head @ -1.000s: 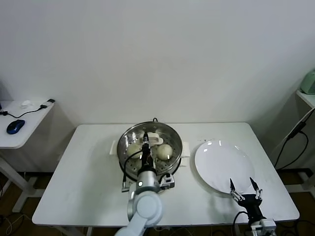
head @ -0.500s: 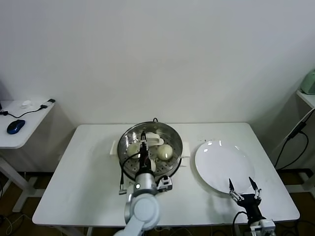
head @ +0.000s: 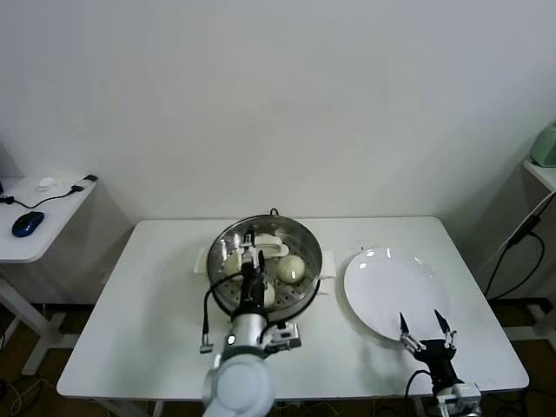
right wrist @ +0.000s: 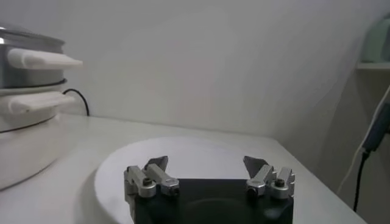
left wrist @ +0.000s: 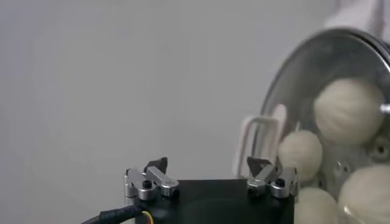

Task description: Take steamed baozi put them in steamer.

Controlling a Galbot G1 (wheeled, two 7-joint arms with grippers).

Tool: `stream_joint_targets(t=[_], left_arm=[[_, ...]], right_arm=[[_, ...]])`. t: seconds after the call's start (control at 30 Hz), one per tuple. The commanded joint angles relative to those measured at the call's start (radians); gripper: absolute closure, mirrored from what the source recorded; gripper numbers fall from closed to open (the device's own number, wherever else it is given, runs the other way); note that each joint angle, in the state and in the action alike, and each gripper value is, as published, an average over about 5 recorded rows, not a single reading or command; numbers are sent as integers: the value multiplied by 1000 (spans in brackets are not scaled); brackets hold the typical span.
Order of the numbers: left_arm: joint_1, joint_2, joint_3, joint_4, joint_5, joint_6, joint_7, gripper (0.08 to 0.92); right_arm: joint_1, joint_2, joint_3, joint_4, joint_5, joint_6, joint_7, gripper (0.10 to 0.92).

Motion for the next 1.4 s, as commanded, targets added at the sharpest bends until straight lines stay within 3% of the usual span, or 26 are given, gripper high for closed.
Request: stream_joint_targets(t=[0.03,0.2,0.3,0.43,0.6,0.73,1.03,1.4], left_arm=[[28,21,0,-94,-185,-21,-74,182],[90,29,-179,-167,-712,-195,-259,177],[132,34,-362,-191,-1060,-287,-319,177],[210,58,-585,-193,-1403,-403,-301,177],[318,127,-715,-126,-1661,-545,-268,177],[370,146,-707,-16,-1681,-658,-252,177],[378,125,-656,185,-1668,-749,-216,177],[381,120,-655,242,-1647,-792,-211,177]], right_arm=[[-18,-55,-33,17,90,50,24,203],[-22,-48,-33,30,97,62,6,203],[-21,-48,-34,34,96,65,2,203],[-16,-49,-31,28,97,67,7,203],[-12,-48,-30,12,105,66,16,203],[-11,-48,-33,8,123,58,19,203],[-6,-49,-39,-1,140,45,18,203],[-3,-49,-40,-1,143,40,18,203]])
